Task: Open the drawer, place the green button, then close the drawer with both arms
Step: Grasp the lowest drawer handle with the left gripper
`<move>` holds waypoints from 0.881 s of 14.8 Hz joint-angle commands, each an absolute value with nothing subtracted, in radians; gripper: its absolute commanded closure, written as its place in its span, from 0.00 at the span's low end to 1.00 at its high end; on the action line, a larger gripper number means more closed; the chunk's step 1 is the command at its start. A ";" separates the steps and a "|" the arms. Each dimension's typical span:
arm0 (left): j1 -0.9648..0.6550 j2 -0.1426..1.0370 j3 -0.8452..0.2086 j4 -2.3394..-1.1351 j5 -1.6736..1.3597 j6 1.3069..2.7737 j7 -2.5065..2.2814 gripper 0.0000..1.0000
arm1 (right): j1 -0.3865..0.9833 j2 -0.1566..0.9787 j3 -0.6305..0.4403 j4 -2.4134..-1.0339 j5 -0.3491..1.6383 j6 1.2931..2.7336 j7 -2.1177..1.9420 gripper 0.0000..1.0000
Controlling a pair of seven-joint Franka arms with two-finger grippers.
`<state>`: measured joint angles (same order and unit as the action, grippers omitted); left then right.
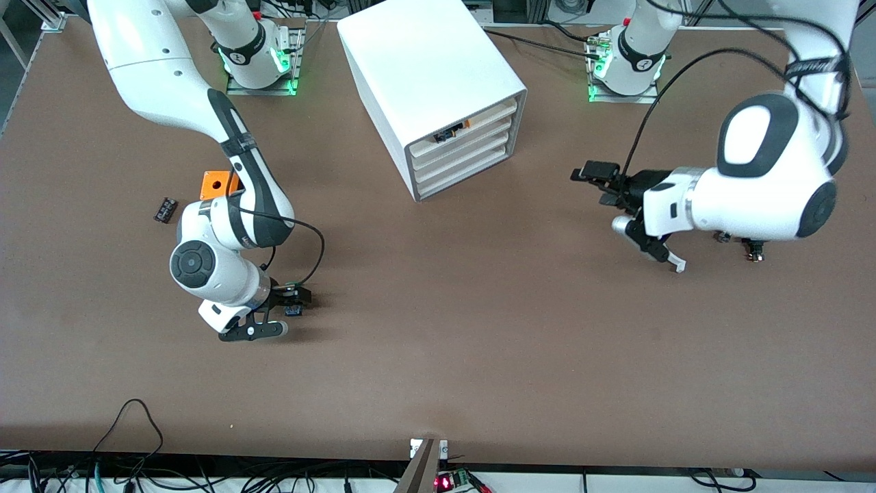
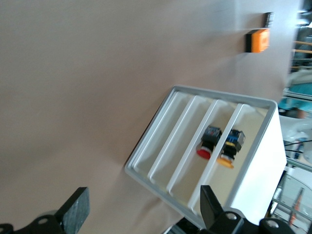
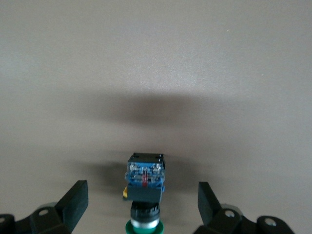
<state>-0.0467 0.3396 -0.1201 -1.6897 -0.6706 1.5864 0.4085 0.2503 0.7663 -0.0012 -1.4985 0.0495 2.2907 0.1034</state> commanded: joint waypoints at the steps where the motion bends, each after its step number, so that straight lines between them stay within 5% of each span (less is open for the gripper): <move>1: -0.040 0.368 -0.121 -1.817 -0.842 1.673 0.622 0.00 | 0.255 0.798 -0.005 -1.502 0.067 2.348 0.112 0.00; 4: -0.044 0.414 -0.126 -1.874 -0.942 1.677 0.744 0.01 | 0.262 0.813 -0.005 -1.499 0.066 2.355 0.150 0.01; 8: -0.051 0.482 -0.140 -1.930 -1.069 1.686 0.896 0.09 | 0.264 0.807 -0.005 -1.496 0.064 2.350 0.153 0.20; 11: -0.052 0.494 -0.146 -2.014 -1.127 1.687 0.946 0.32 | 0.264 0.807 -0.005 -1.496 0.064 2.349 0.153 0.45; 13: -0.052 0.512 -0.176 -2.075 -1.213 1.690 0.989 0.39 | 0.264 0.807 -0.005 -1.496 0.064 2.349 0.150 0.65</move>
<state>-0.0541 0.5095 -0.1490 -2.0055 -1.1325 1.6755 0.9247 0.2574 0.8160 -0.0011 -1.4919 0.0495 2.3472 0.1456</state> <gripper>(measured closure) 0.326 0.463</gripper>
